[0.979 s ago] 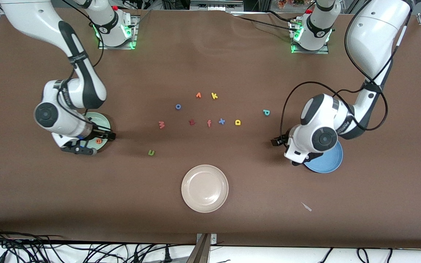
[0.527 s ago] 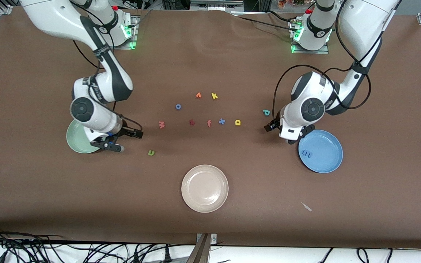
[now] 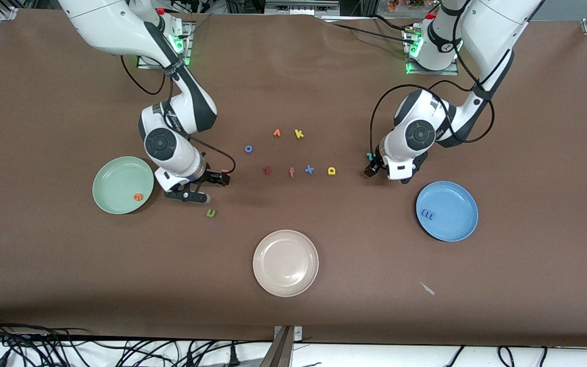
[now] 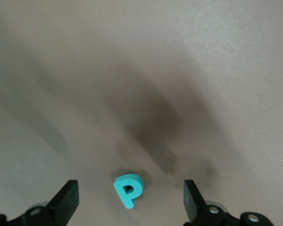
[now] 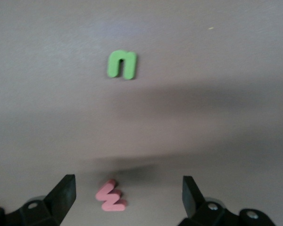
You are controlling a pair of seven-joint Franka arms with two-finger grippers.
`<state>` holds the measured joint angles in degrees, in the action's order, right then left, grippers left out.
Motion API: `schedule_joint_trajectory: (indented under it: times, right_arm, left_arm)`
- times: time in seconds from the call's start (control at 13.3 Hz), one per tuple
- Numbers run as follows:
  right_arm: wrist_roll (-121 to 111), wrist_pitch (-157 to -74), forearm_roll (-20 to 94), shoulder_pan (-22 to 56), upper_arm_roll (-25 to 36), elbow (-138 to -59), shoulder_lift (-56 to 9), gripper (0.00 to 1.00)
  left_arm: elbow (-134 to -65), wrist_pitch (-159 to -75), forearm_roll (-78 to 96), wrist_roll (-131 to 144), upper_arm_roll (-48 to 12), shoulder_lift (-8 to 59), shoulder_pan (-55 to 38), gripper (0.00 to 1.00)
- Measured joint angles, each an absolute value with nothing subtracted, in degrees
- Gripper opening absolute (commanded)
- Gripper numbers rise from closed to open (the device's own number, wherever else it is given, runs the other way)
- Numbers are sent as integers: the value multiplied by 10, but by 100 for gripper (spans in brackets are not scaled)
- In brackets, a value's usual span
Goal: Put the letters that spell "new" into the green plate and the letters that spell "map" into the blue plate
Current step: 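Grasp the teal P with the left gripper while the right gripper grips W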
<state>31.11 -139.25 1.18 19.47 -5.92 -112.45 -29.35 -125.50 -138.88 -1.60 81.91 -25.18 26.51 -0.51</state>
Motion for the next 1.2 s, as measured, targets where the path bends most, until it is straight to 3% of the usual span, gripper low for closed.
schedule_joint_trajectory:
  times: [0.15,0.38,0.6,0.75,1.05,1.2]
  right_arm:
    - [305,-1397,11,206,-59,-1125,-301,100]
    - [283,-1401,10,223,-59,-1127,-311,96]
    - [249,-1402,10,226,-59,-1136,-316,83]
    - [241,-1402,10,226,-58,-1137,-320,73]
    - [239,-1403,10,226,-57,-1137,-322,45]
    - [239,-1403,9,226,-57,-1136,-320,24]
  left_arm:
    - [-1261,-1392,-16,851,-252,265,-6,70]
    - [-1269,-1416,-16,898,-255,265,-9,68]
    - [-1288,-1454,-16,917,-256,265,-15,64]
    - [-1290,-1462,-16,919,-256,265,-15,35]
    - [-1291,-1465,-16,919,-256,261,-15,9]
    - [-1292,-1464,-16,919,-257,259,-15,8]
